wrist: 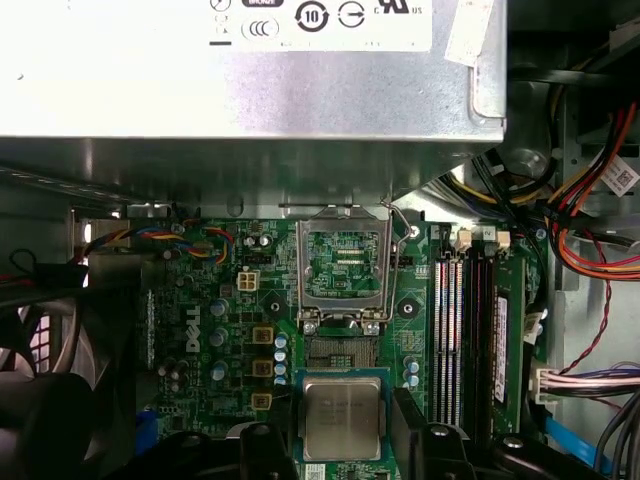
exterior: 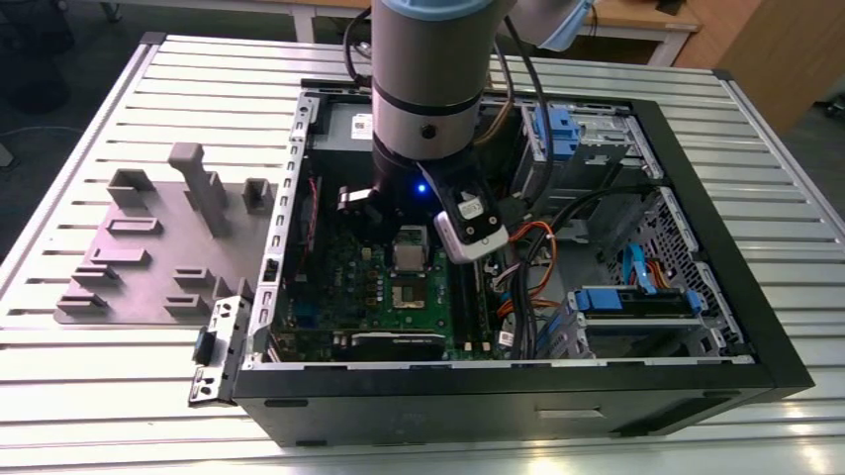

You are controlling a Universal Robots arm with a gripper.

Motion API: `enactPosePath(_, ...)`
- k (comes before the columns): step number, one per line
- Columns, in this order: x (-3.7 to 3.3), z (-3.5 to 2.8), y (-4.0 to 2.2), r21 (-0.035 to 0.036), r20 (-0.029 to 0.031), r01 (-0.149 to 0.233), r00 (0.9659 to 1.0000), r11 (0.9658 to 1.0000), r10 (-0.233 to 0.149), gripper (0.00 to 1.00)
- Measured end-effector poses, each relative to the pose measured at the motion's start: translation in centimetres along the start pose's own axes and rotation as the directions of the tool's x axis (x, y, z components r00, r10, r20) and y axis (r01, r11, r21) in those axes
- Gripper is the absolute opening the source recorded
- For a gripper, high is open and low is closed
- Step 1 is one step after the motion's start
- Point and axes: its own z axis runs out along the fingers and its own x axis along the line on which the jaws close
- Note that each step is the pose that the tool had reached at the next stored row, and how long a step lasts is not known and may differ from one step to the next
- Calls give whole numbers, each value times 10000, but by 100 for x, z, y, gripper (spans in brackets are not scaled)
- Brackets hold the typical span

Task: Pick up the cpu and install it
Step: 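Place the cpu into insertion slot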

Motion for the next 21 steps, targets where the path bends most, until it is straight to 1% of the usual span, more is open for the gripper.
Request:
enactPosePath(10,0,2,0,0,0,0,10000,10000,0,47)
enactPosePath(12,0,11,0,-1,2,0,10000,10000,0,47)
enactPosePath(21,-14,169,-11,6,0,0,10000,10000,0,47)
